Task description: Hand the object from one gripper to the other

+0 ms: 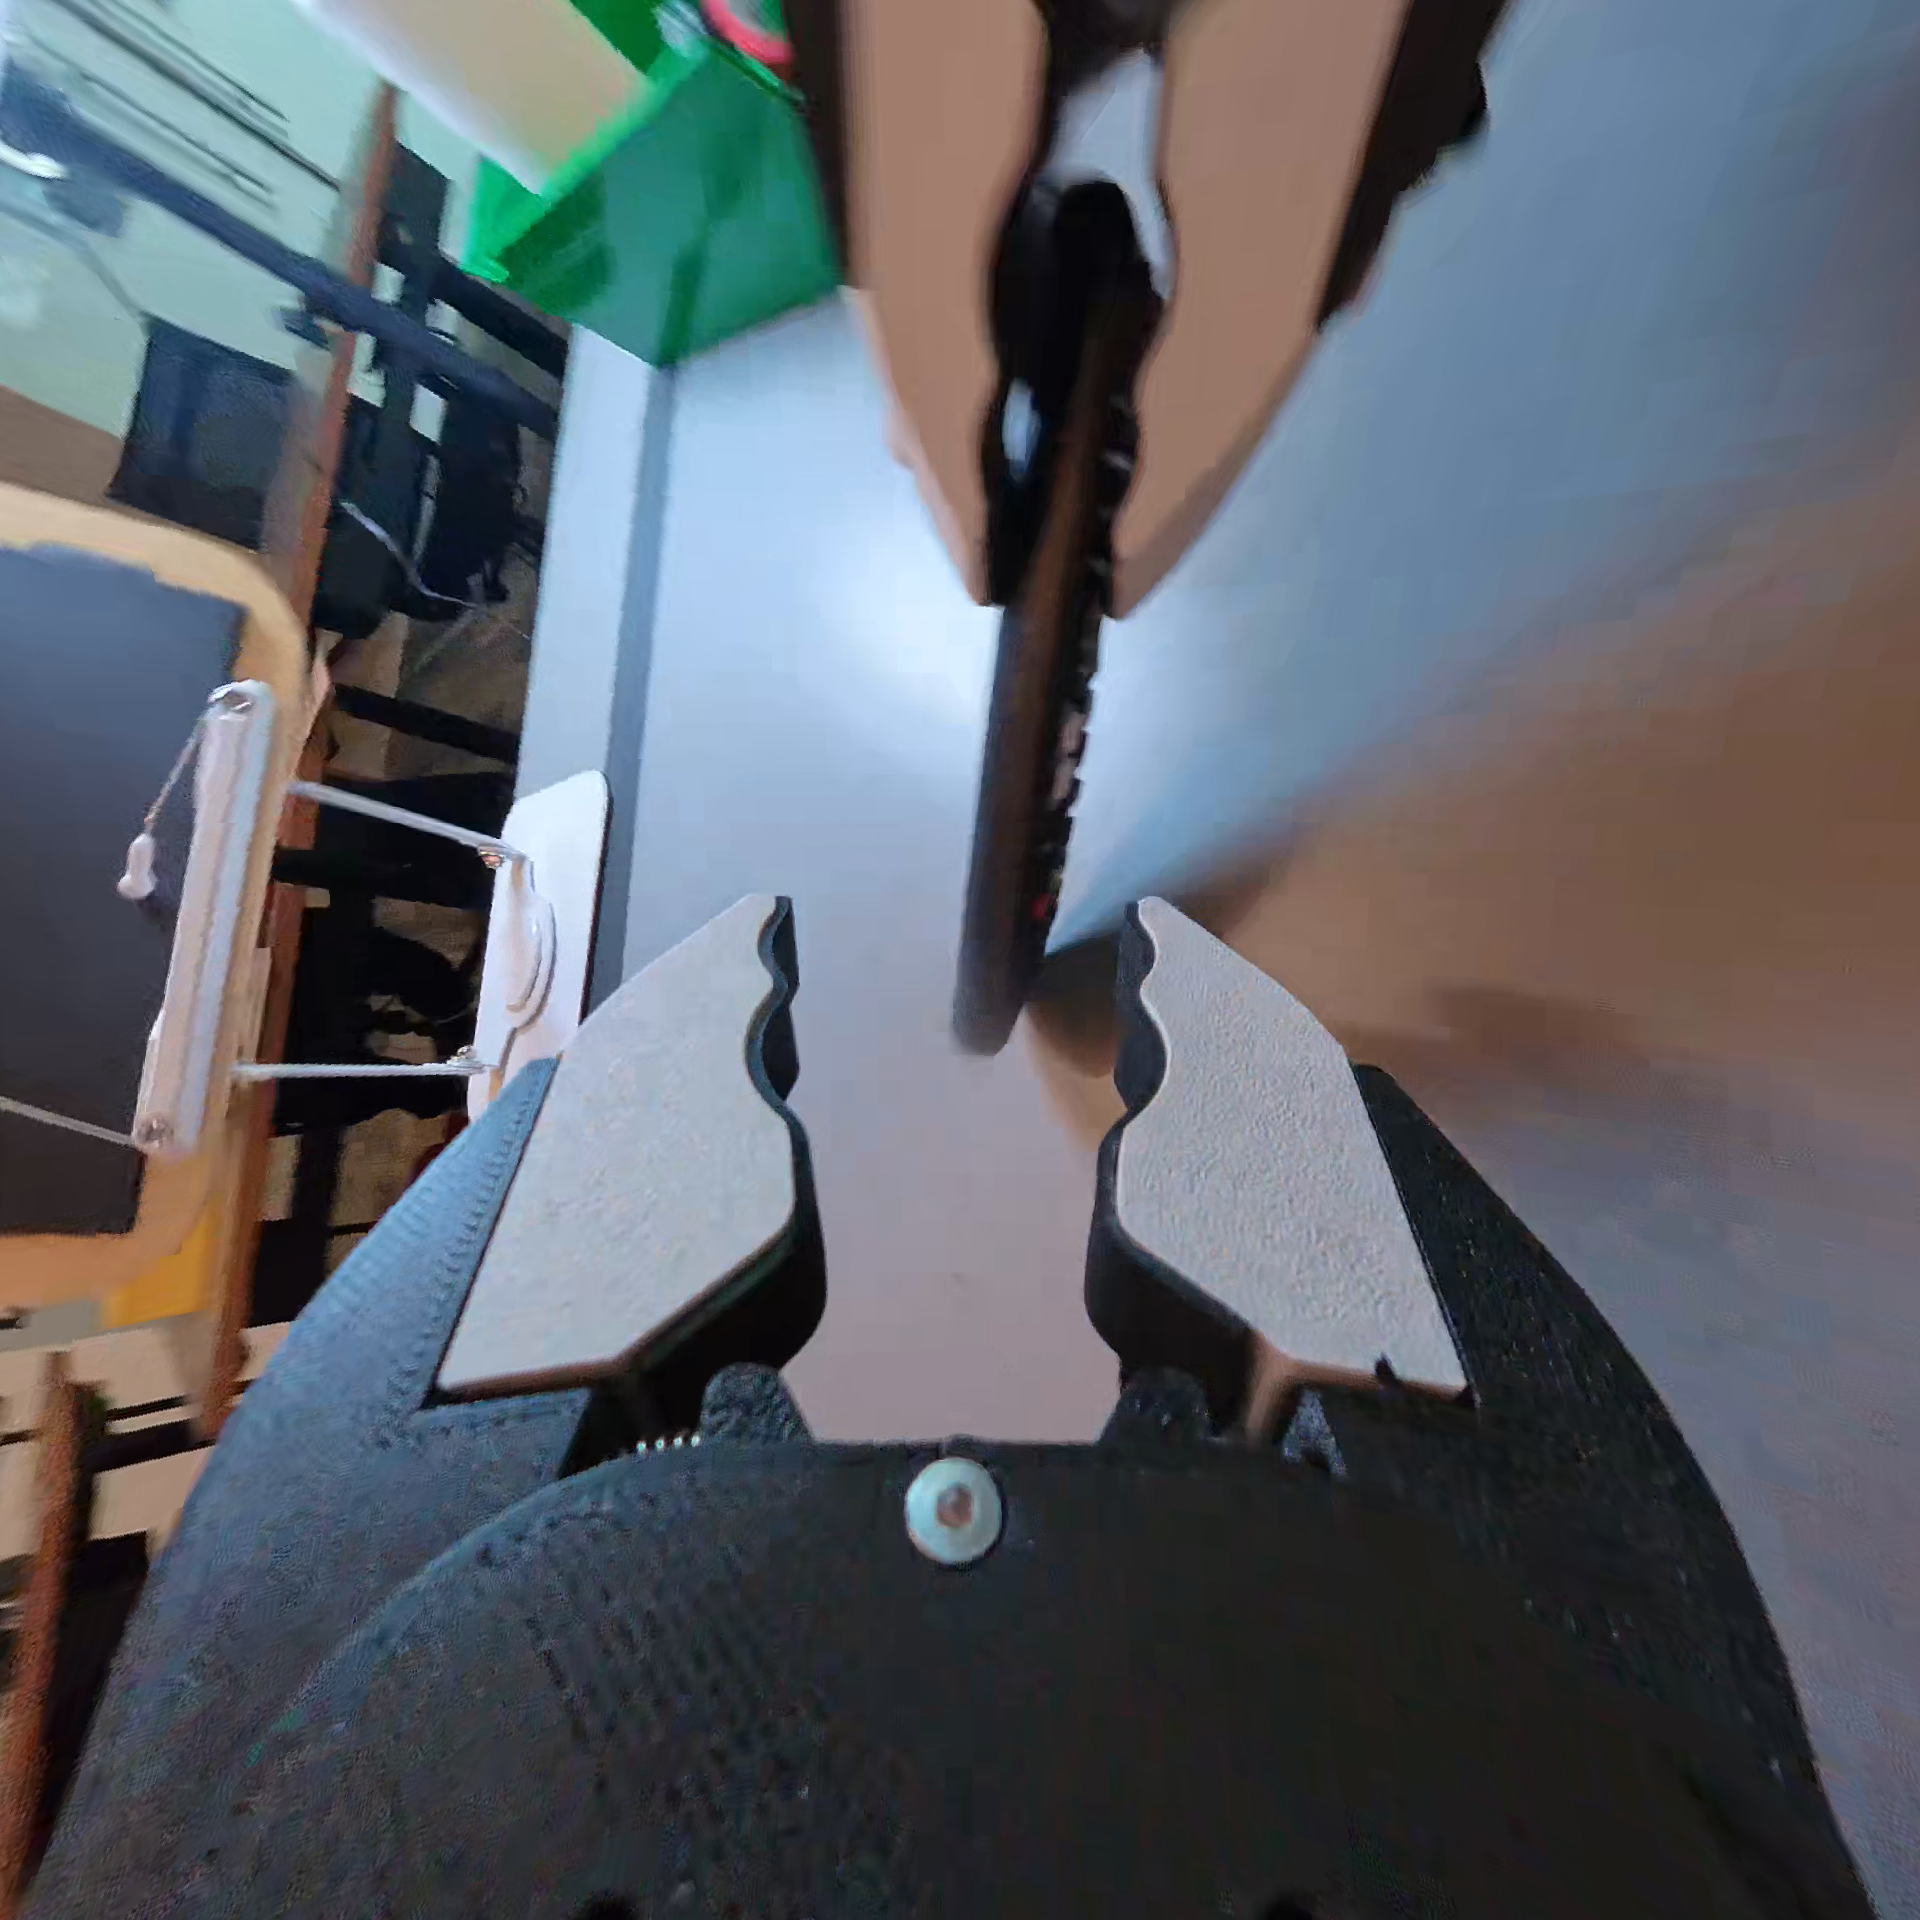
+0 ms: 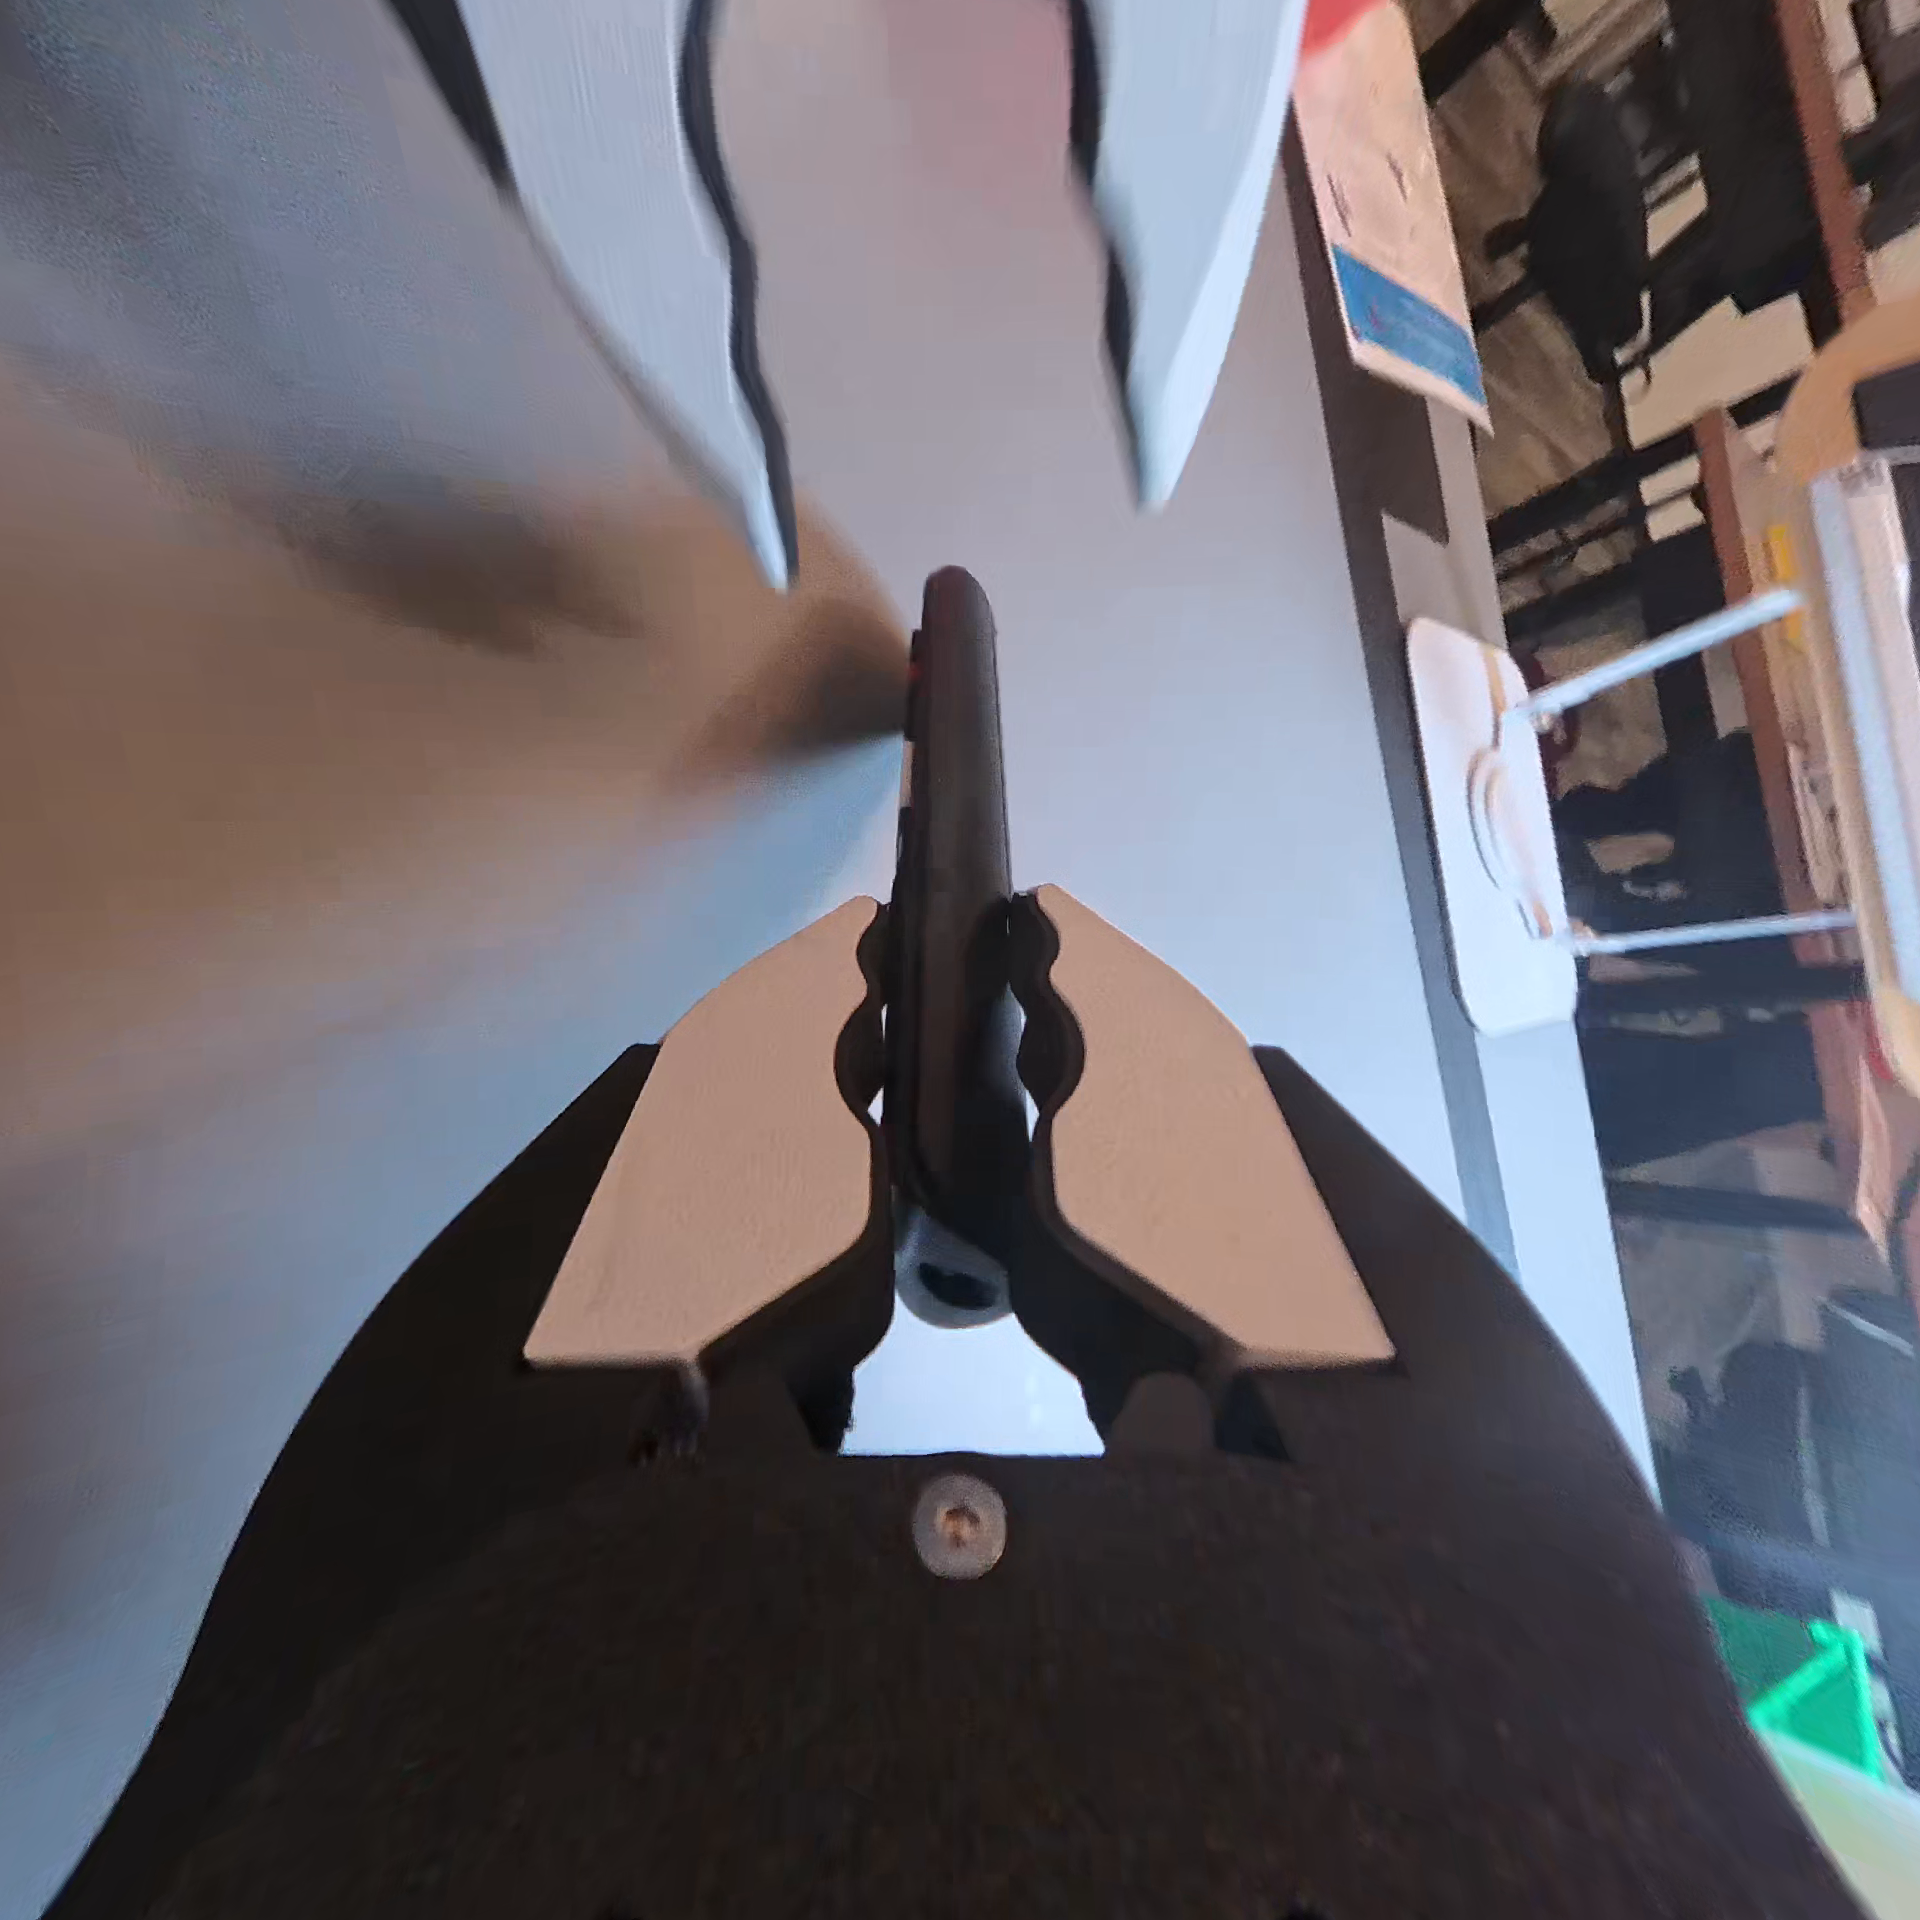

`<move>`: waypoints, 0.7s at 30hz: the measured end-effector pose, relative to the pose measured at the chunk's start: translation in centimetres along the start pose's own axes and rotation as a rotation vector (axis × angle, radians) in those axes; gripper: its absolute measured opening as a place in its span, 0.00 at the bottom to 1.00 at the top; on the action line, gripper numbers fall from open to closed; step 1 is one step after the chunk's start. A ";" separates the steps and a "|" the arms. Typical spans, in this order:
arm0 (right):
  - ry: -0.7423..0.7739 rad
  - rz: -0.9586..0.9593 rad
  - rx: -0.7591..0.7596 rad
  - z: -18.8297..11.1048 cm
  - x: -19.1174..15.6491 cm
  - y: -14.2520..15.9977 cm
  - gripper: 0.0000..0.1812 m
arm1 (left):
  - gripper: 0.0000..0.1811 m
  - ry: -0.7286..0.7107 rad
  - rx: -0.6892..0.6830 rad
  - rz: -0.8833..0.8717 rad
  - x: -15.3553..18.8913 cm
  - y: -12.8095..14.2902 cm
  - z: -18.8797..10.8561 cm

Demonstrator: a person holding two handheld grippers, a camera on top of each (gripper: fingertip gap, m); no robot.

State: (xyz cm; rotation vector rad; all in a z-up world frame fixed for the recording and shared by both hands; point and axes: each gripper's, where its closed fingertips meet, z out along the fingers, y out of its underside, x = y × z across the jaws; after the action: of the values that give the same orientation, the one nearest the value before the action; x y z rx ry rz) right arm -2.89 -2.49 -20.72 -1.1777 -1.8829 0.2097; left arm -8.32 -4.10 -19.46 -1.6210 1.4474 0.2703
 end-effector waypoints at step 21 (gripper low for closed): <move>-0.272 0.763 1.028 -10.7 5.9 -8.0 0.36 | 0.14 0.511 0.852 -0.919 -2.5 -7.9 -4.1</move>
State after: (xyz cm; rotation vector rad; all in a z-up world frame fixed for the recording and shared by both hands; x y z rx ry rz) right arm -1.01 -5.23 -6.50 -1.0489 -1.1083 1.5961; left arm -3.71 -6.29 -11.76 -1.4556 0.7898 -1.1879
